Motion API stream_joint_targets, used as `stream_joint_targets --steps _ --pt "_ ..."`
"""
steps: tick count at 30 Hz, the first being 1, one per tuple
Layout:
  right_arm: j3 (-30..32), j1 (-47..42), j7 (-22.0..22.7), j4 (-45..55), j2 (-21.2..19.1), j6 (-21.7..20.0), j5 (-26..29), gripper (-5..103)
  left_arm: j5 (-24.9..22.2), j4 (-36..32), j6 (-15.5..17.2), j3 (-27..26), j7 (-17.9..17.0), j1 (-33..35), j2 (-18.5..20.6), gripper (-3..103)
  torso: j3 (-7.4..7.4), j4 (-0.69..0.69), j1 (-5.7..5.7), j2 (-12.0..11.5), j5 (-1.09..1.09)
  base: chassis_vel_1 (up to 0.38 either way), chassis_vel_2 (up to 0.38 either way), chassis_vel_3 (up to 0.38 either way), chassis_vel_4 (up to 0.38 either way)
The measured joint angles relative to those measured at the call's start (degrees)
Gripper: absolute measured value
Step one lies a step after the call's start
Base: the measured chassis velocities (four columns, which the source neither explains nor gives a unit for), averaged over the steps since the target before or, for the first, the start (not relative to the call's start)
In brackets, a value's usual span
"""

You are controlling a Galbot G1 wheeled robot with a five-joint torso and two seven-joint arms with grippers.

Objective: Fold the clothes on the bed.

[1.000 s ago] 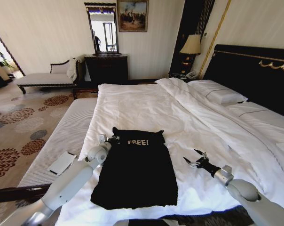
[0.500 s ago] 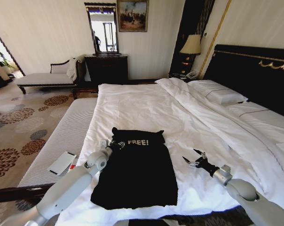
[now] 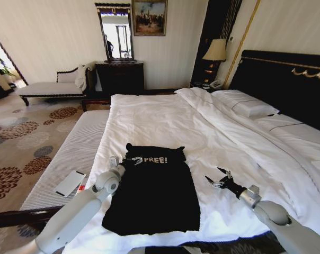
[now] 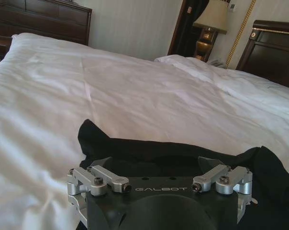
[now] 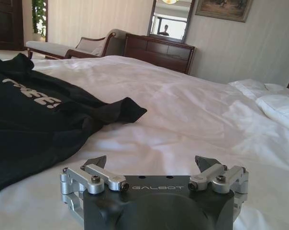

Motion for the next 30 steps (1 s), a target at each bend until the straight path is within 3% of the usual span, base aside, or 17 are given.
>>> stream_joint_targets --steps 7,14,19,30 --pt "-0.83 1.94 6.27 1.45 0.05 -1.71 0.05 100 1.10 -1.63 -0.65 -4.47 0.07 3.45 0.64 100 0.00 0.00 0.00 0.00 0.00 0.000 0.000 0.000 0.000" --pt "-2.79 5.45 8.19 0.17 0.65 2.18 -0.10 100 1.74 -2.21 -1.25 -8.28 -0.12 6.90 1.29 100 0.00 0.01 0.00 0.00 0.00 0.000 0.000 0.000 0.000" --pt "-3.46 6.70 13.02 -1.12 0.64 4.99 -2.05 100 1.66 -2.24 -1.33 -8.74 -0.12 7.30 1.50 100 0.00 -0.01 0.00 0.00 0.00 0.000 0.000 0.000 0.000" --pt "-4.60 10.47 1.63 -4.31 -3.04 0.35 3.76 100 1.24 -2.18 -1.33 -8.56 -0.12 7.39 1.78 100 0.00 0.01 0.00 0.00 0.01 0.000 0.000 0.000 0.000"
